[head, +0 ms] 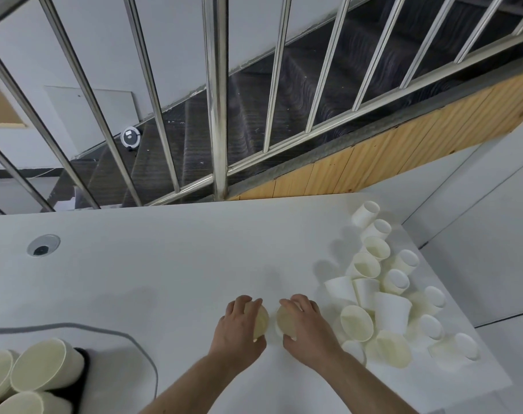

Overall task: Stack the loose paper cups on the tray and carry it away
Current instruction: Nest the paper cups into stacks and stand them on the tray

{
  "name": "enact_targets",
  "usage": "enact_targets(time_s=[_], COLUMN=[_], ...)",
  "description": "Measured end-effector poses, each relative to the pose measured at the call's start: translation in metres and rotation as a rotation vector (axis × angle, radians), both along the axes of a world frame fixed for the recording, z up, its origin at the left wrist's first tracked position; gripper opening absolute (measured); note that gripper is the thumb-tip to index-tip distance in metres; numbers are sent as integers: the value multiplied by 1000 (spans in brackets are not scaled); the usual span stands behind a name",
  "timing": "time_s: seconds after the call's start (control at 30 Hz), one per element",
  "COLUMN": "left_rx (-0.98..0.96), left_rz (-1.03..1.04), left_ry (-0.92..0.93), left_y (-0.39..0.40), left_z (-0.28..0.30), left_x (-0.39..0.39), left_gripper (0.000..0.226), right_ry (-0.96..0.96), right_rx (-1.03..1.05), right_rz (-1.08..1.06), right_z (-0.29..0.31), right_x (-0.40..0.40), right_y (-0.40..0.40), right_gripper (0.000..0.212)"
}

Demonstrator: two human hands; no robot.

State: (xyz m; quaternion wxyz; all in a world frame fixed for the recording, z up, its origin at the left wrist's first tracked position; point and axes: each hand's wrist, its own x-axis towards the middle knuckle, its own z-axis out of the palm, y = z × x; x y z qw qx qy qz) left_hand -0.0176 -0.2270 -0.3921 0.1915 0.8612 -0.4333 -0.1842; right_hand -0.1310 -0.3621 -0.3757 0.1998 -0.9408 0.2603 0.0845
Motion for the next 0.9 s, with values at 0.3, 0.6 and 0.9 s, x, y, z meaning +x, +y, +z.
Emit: enact_targets(time_s=[0.3,0.6,0.9], left_rx=[-101,-214,-271], left_rz=[9,60,150], left_ry=[1,-49,-108], left_y=[26,107,218], left_z=[18,42,77], left_x=[-11,-46,-58], left_gripper=[68,68,70], right_ry=[-58,-138,-250], right_rx=[-63,-84,-22], right_rz=[-22,72,212], right_z=[31,64,79], right_x=[-13,-47,-59], right_y=[25,92,182], right_gripper=[65,68,67])
